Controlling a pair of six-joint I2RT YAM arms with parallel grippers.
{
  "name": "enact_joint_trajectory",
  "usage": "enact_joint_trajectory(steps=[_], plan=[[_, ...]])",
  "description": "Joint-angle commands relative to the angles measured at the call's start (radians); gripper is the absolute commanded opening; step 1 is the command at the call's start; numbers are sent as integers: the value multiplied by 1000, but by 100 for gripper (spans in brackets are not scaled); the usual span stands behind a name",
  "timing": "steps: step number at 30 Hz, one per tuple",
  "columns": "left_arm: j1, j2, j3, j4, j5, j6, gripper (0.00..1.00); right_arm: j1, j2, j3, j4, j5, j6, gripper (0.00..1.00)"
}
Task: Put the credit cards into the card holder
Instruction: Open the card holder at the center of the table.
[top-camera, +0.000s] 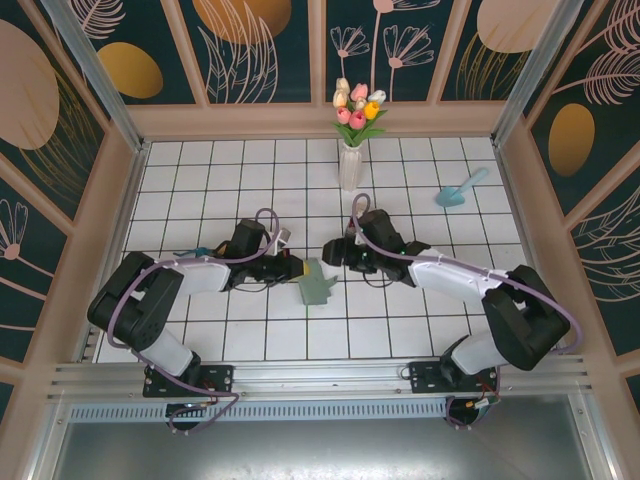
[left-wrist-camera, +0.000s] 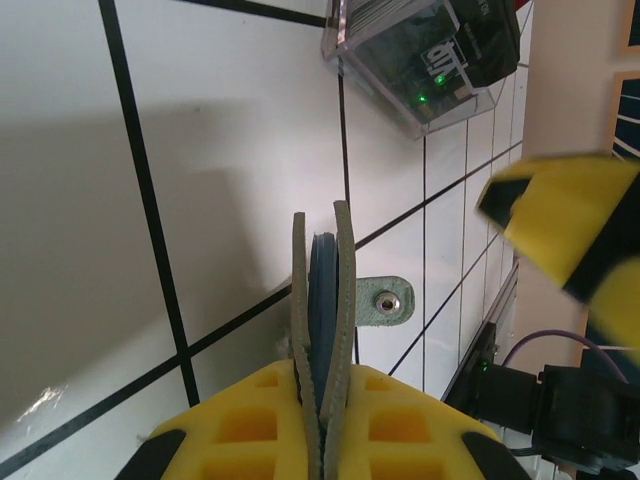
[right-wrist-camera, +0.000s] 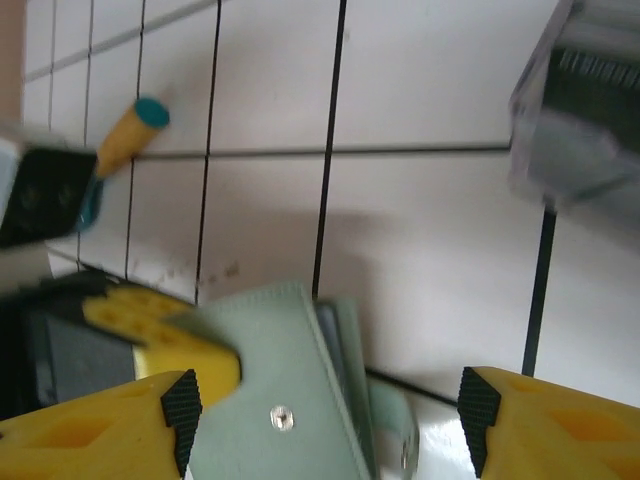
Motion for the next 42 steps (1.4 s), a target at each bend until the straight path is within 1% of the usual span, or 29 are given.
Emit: enact_joint_trajectory(steps=[1,9,11,13,14,15,17,18,19,20,21,22,25,27,30,33,35,37,42], plan=[[-6,13,32,49,32,-14,4,10,-1,-55,-33,-32,-19,68],[-7,21,27,53,38,-13,5,13,115,-55,57,-88,-25,48],[-8,22,24,51,37,-15,5,13,134,-45,84,-101,-22,32],[-8,20,20,43,27,-11,6,13,140,-32,65,-94,-32,19],[-9,15,17,40,18,-11,9,14,134,-33,58,-84,-36,13],[-9,11,16,30,4,-10,16,14,124,-34,47,-72,-41,9],[-9,-10,16,-24,-75,-1,28,13,90,-37,14,-50,-49,4],[-9,-25,15,-52,-119,-3,44,13,63,-43,4,-48,-54,2],[-8,-38,16,-85,-170,-5,54,13,31,-52,-1,-49,-55,1],[-9,-51,16,-106,-205,-6,57,13,2,-60,-1,-59,-57,1],[-9,-67,11,-116,-232,-15,64,12,-30,-66,0,-76,-59,1],[-9,-83,6,-112,-243,-27,74,13,-59,-69,1,-95,-60,1],[-24,-121,8,-95,-238,-53,76,16,-126,-65,-7,-126,-53,2],[-43,-128,34,-118,-239,-54,78,18,-152,-57,-4,-145,-50,2],[-75,-120,71,-139,-238,-52,78,18,-166,-49,0,-143,-43,3],[-86,-97,82,-137,-243,-55,76,17,-148,-43,-5,-138,-43,4],[-87,-80,81,-136,-243,-52,73,18,-136,-43,-4,-135,-43,4],[-88,-64,81,-136,-243,-49,71,17,-127,-44,-18,-106,-38,4],[-88,-44,93,-153,-255,-33,69,10,-112,-51,-82,-36,-34,3]])
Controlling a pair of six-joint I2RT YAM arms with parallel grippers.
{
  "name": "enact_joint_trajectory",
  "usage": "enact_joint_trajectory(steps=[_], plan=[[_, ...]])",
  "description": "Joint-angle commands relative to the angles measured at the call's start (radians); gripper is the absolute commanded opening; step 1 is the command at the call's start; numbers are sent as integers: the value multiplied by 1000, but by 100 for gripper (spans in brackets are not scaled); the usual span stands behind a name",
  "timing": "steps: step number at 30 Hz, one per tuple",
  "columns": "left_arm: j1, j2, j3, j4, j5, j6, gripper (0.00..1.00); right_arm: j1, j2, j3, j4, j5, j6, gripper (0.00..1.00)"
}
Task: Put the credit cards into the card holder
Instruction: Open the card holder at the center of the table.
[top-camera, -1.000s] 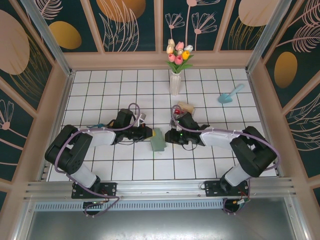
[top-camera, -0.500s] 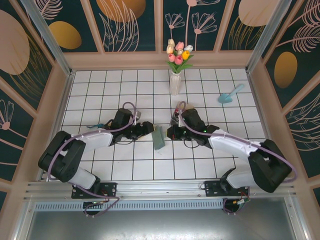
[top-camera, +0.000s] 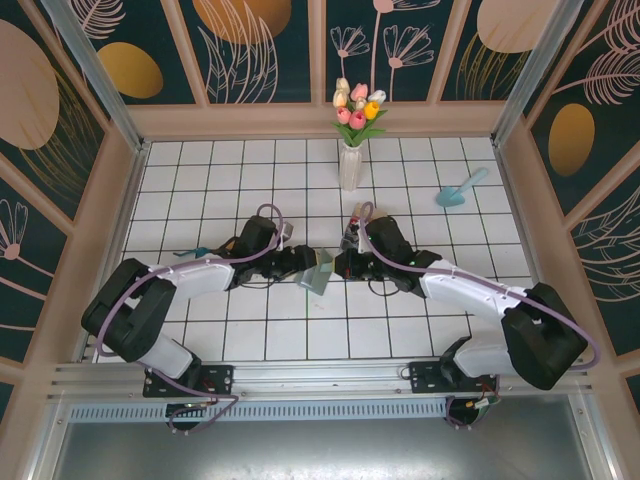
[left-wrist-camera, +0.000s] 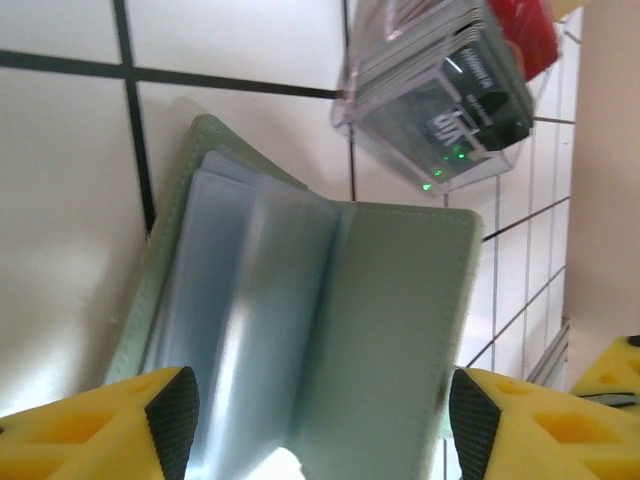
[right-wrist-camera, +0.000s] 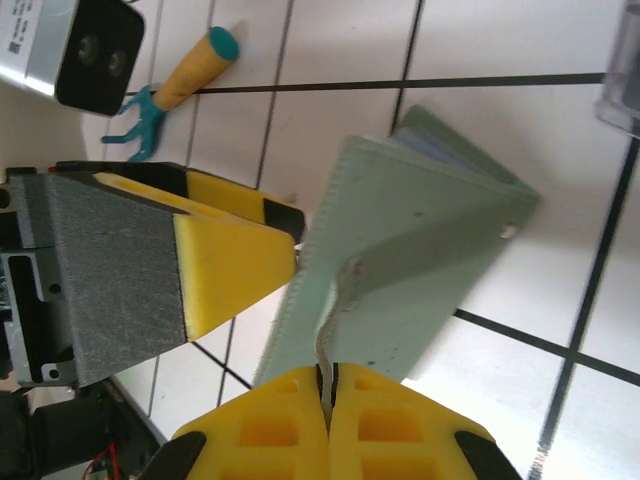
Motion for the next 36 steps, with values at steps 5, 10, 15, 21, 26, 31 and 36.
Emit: enact_joint_trajectory(steps=[5,10,15,21,26,31,36], plan=[[-3,-23,36,-61,-71,29,72,-36,-34,-55,-116,114,25,2],[-3,-31,36,-60,-100,27,75,-94,-65,-109,-158,143,32,2],[-4,13,42,-47,-71,33,74,-118,-62,-132,-134,119,29,3],[-4,38,54,-47,-60,44,70,-134,-16,-129,-160,153,33,3],[-4,57,56,-65,-87,53,62,-135,-9,-135,-159,174,40,3],[-6,66,55,-102,-147,64,64,-137,4,-135,-164,182,41,3],[-5,92,50,-58,-88,59,44,-136,12,-132,-166,188,38,3]])
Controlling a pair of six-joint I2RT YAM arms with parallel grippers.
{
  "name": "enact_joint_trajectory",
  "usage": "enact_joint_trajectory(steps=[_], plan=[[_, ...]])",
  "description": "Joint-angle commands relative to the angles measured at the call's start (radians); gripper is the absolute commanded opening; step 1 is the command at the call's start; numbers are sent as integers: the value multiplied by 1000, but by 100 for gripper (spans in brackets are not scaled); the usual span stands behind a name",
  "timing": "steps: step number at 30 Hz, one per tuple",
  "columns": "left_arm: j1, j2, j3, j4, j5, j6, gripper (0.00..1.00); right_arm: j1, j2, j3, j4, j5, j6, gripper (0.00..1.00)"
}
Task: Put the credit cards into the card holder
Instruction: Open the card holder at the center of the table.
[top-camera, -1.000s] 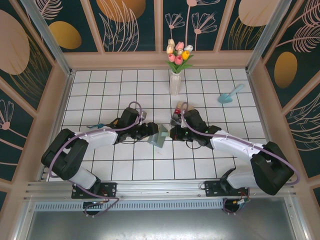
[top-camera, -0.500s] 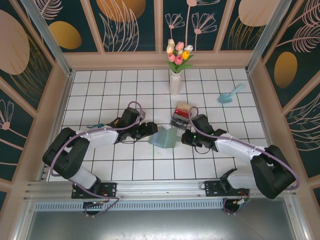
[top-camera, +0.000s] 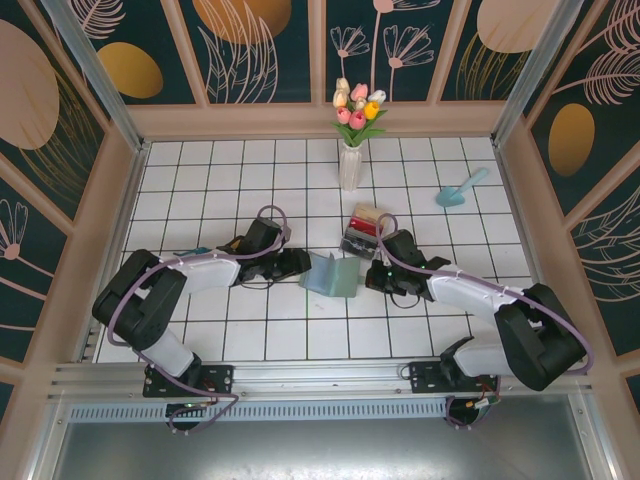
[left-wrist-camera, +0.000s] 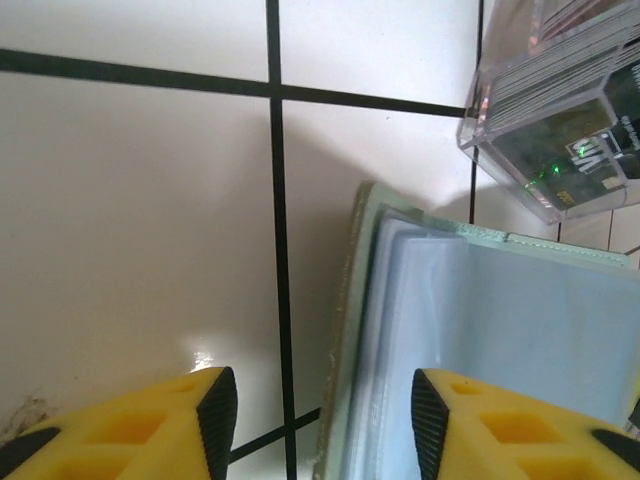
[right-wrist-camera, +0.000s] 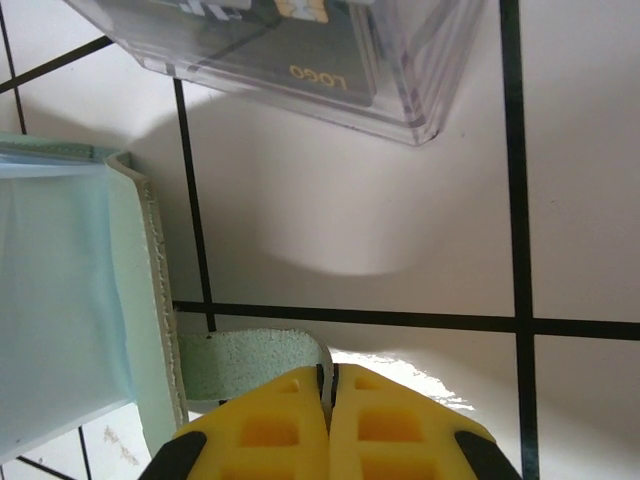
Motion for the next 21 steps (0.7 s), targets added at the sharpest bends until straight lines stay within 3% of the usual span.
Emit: enact_joint_trajectory(steps=[1,4,10,14,16,19,21], plan=[[-4,20,18,15,28,14,39,-7,13,-7,-21,21,8,3],[-6,9,20,26,49,10,19,-7,14,-6,-26,28,10,3],[-10,-80,47,11,86,0,2,-6,12,5,-27,33,12,6],[-49,-113,112,-73,60,22,0,-2,6,10,7,3,16,9],[-88,-97,177,-179,-9,44,0,0,3,12,28,-11,24,11],[-167,-47,260,-292,-111,67,0,6,-3,20,28,-7,31,19],[-226,15,354,-366,-178,78,0,7,-16,18,17,13,31,29]])
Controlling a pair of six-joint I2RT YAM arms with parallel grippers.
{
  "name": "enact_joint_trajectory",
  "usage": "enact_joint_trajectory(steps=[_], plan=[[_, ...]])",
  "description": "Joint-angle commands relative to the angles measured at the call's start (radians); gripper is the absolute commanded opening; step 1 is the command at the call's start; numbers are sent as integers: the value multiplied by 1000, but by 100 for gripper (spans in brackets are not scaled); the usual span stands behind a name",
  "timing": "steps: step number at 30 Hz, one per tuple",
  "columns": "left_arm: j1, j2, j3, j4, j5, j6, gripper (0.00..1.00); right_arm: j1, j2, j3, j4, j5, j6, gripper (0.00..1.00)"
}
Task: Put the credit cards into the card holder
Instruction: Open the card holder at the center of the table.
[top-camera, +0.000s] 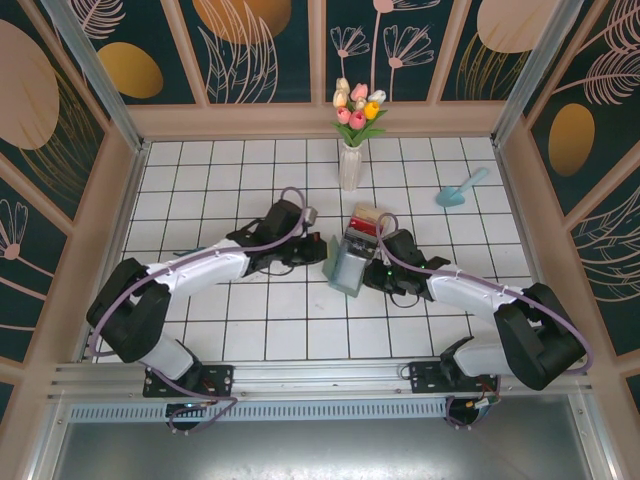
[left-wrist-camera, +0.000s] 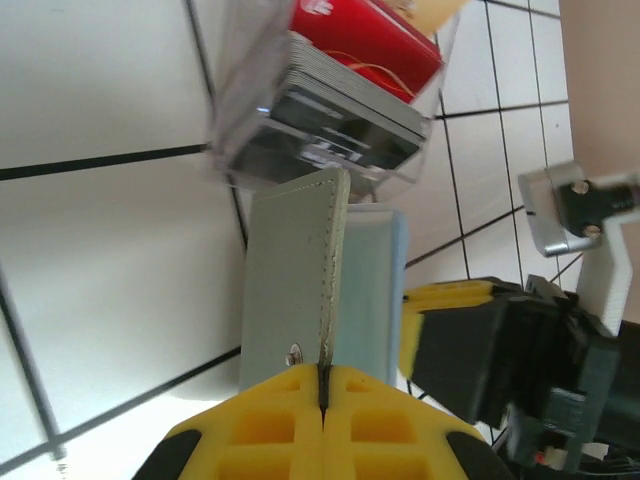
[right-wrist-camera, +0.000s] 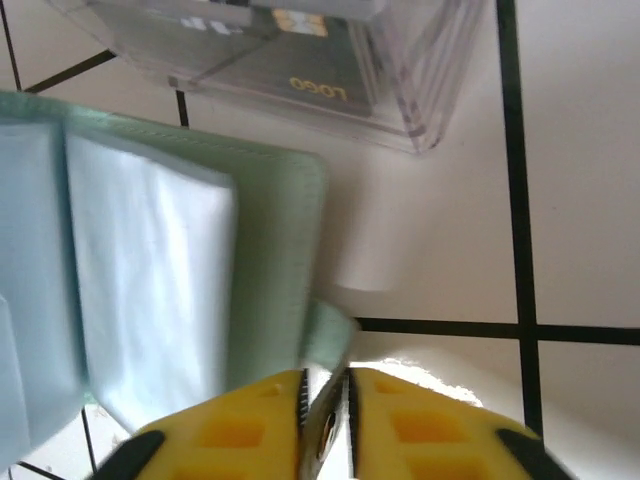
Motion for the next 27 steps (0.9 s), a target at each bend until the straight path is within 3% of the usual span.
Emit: enact_joint_trajectory(steps=[1,5,11,17,19,22,24,27], plan=[[-89,95,119,-201,-148,42,0,5,-26,15,-2,24,15,32],[-154,172,196,-301,-302,-5,0,2,-80,19,-97,130,32,44],[-154,47,18,-177,-319,-157,0,-32,-198,42,-175,231,3,60],[-152,4,-119,-56,-260,-199,0,-102,-164,186,-158,202,-175,57],[-148,-2,-132,-26,-242,-203,0,-112,-114,245,-151,145,-267,56],[-139,-20,-127,-19,-234,-184,0,-112,2,353,-202,159,-359,52],[-126,-39,-137,-23,-234,-174,0,-112,66,401,-218,160,-413,42],[-92,-76,-168,-29,-227,-152,0,-122,125,447,-224,168,-477,44]])
